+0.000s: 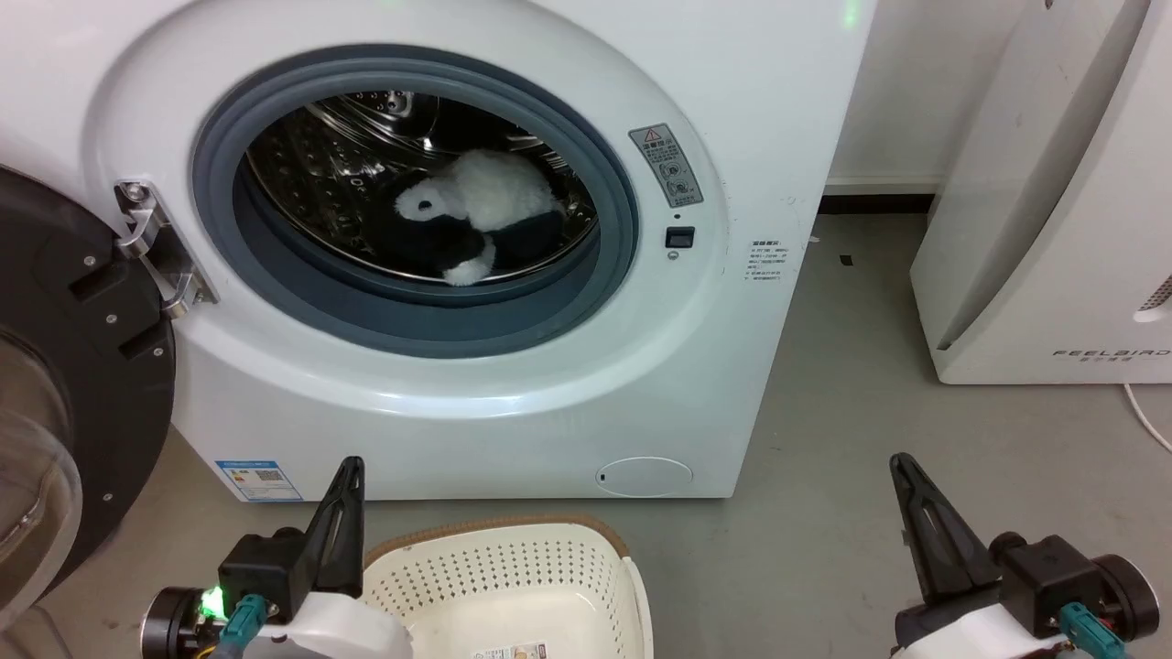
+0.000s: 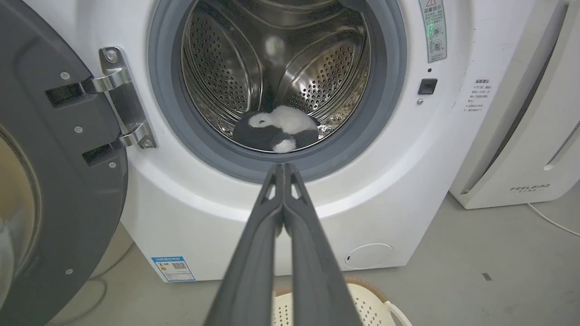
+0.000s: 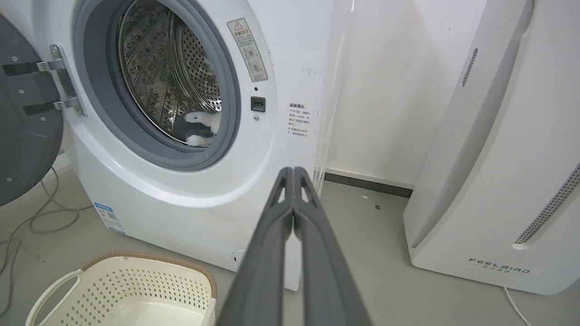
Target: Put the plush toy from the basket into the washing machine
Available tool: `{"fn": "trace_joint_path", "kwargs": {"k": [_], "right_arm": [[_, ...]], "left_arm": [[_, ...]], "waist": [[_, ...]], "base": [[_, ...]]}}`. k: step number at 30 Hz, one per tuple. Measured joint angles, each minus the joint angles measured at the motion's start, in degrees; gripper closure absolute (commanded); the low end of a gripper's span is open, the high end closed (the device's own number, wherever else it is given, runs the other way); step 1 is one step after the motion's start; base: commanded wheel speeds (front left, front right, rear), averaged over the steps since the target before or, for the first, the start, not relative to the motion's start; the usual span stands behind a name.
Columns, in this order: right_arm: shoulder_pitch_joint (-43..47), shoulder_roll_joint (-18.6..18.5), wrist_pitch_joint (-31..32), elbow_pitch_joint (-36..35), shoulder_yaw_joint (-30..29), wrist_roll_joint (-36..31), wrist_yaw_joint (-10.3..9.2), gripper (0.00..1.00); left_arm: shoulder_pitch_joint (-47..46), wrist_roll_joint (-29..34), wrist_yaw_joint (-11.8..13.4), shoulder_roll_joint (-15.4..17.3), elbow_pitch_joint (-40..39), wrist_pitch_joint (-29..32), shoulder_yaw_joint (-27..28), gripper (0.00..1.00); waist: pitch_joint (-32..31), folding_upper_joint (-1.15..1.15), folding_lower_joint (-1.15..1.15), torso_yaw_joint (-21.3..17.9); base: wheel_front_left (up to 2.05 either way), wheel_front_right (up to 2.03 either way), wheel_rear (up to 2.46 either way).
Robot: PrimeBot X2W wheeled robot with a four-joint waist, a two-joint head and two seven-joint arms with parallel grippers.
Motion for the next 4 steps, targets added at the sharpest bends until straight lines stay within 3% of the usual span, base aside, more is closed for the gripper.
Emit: {"fn": "trace_joint_path", "kwargs": {"k": [4], "right_arm": [[-0.1,0.0,0.6,0.0,-0.1,0.0,0.0,1.0]], "left_arm": [[0.0,0.9,-0.5,-0.7,-0.2,0.6,0.9,1.0]], "waist": [[-0.1,0.0,0.0,0.0]], "base": [[0.0,0.0,0.0]]}}
